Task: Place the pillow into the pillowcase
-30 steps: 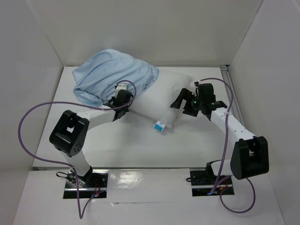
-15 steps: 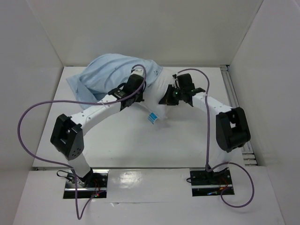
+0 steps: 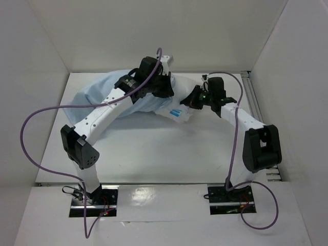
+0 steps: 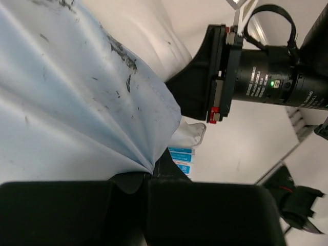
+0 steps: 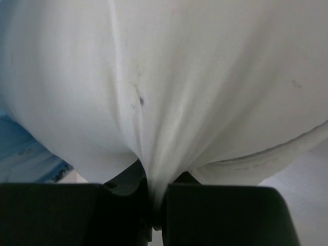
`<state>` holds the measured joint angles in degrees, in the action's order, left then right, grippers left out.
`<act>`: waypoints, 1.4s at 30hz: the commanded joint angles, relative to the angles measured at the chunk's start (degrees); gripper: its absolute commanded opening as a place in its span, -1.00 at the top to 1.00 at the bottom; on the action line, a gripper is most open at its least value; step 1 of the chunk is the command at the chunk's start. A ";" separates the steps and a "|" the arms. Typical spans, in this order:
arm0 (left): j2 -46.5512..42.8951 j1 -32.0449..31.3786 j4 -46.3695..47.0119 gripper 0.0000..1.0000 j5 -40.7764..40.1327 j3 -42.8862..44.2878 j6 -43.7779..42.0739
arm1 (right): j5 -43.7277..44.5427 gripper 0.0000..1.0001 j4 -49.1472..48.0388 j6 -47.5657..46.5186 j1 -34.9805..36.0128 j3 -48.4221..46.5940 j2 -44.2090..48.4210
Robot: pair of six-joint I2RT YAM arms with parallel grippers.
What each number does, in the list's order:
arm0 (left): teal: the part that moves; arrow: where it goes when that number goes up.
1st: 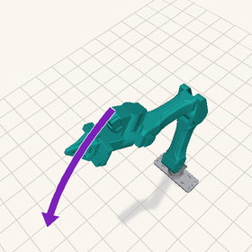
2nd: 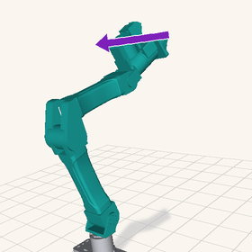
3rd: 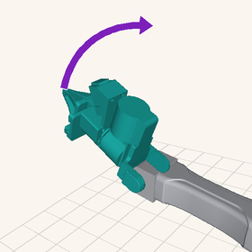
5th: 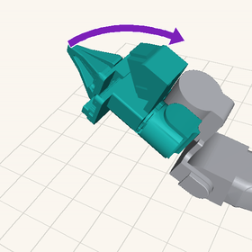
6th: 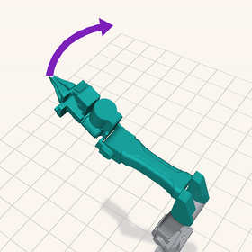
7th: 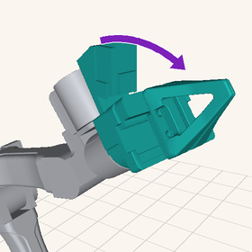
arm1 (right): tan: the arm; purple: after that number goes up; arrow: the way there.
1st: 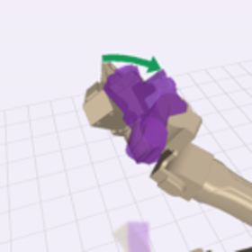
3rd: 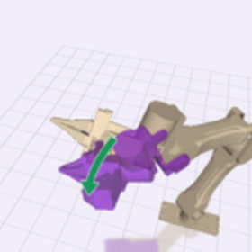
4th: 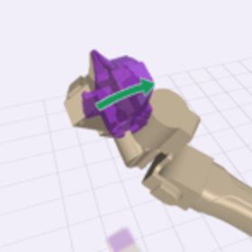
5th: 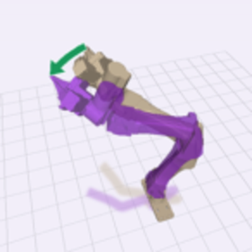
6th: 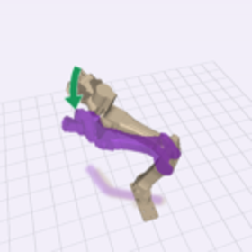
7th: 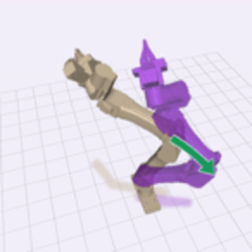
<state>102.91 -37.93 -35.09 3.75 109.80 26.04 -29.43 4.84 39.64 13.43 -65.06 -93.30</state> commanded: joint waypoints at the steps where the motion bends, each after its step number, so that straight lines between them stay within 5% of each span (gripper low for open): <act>1: -5.78 -1.27 7.51 1.00 14.27 13.13 2.44 | -4.14 1.00 2.95 -9.29 0.63 -2.52 9.17; 10: -13.00 -7.41 -8.65 1.00 7.49 22.02 4.18 | -6.88 1.00 38.46 -29.78 1.16 -8.06 25.78; 16: -10.46 -10.41 -11.75 1.00 8.82 29.50 7.00 | -6.94 1.00 52.62 -28.31 1.16 -6.49 33.17; 22: 1.56 4.14 -11.85 1.00 15.48 29.60 7.53 | -10.37 1.00 48.79 -18.47 1.16 -0.95 35.12; 24: 7.18 7.60 -11.23 1.00 19.71 31.16 7.53 | -11.96 1.00 42.03 -13.38 1.16 -0.16 33.28; 27: 17.47 11.12 -9.47 1.00 14.91 31.18 4.99 | -15.91 1.00 30.35 -4.33 0.46 3.00 26.52; 29: 22.22 12.44 -8.86 0.51 15.40 31.18 3.76 | -18.46 1.00 17.05 6.25 -0.07 6.24 20.45; 30: 22.76 12.44 -9.55 -0.14 16.37 31.18 3.14 | -18.99 0.99 11.82 9.98 -0.85 7.56 18.52; 32: 19.37 12.44 -8.95 -0.55 15.51 30.40 2.44 | -17.26 0.67 2.15 16.14 -2.61 8.98 12.39; 33: 17.25 12.44 -8.42 -0.70 14.02 29.52 1.04 | -15.06 0.41 2.97 15.65 -3.32 7.68 10.26; 35: 12.25 11.13 -6.22 -0.99 9.38 25.65 -0.63 | -6.98 0.30 9.53 13.37 -5.77 2.58 4.89; 37: 4.78 10.52 -4.99 -0.99 6.29 21.45 -3.18 | -1.89 -0.10 13.24 9.24 -7.45 -0.58 2.86; 40: -2.60 9.90 -4.46 -0.73 -0.75 15.83 -3.81 | 6.56 -0.41 18.53 5.72 -11.40 -4.11 2.24; 42: -4.73 9.90 -4.46 -0.25 -4.52 13.35 -4.50 | 9.30 -0.53 19.94 4.14 -14.91 -4.11 3.55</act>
<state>104.36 -27.86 -42.37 7.16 125.36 24.49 -31.73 18.74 49.21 1.83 -67.83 -90.26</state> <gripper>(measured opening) 0.673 0.752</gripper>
